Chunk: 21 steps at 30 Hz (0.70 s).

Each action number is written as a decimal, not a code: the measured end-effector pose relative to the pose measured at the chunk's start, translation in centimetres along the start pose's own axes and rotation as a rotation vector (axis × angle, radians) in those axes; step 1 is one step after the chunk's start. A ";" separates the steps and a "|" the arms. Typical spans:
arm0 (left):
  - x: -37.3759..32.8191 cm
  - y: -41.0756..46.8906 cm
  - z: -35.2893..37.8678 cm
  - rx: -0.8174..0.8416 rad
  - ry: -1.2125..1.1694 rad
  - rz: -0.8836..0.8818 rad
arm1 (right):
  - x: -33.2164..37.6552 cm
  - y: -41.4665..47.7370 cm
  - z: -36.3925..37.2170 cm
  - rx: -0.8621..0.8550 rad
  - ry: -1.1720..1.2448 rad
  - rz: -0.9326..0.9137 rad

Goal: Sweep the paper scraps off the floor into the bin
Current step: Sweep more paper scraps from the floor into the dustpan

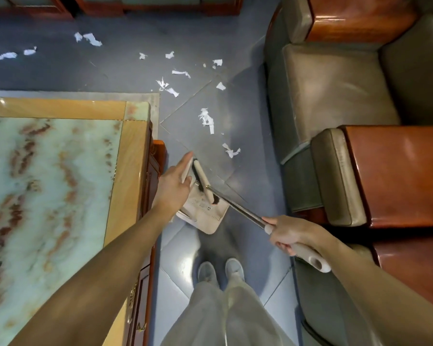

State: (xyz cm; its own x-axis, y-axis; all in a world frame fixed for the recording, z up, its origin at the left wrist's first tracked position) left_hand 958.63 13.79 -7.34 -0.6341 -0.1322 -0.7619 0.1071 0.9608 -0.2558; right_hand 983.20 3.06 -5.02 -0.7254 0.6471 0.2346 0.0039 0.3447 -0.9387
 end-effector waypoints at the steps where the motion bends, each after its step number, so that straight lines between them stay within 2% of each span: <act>1: 0.1 0.1 -0.3 -0.010 -0.008 0.001 | 0.0 -0.5 -0.4 0.005 0.039 0.013; 4: 0.2 -0.2 -0.9 -0.023 -0.016 -0.004 | 0.1 -1.5 -2.4 0.053 0.170 0.068; 8: 0.3 0.2 -1.1 -0.031 -0.050 -0.013 | 0.7 -2.1 -4.8 0.025 0.126 0.036; 11: -0.1 1.2 -1.4 -0.039 -0.079 -0.017 | 1.3 -0.7 -7.2 -0.062 0.130 0.037; 17: -2.5 6.4 -0.9 -0.072 -0.091 -0.064 | 3.8 3.9 -13.1 -0.368 -0.098 0.052; 21: -4.5 11.5 0.3 -0.110 -0.096 -0.091 | 4.8 8.5 -17.3 -0.400 -0.115 0.086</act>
State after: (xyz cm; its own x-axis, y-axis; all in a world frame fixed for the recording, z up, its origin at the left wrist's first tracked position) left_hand 962.90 25.36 -7.06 -0.5608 -0.2369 -0.7933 -0.0352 0.9641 -0.2631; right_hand 991.68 20.87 -7.52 -0.7829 0.6126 0.1086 0.3183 0.5443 -0.7762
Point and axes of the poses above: each hand's wrist, its own y-axis towards the middle knuckle, its own z-axis out of the palm, x = y × z, the point moved 3 cm from there along y, towards the middle knuckle, and after that the axes turned 1 degree about -y, right-handed, at the moved point
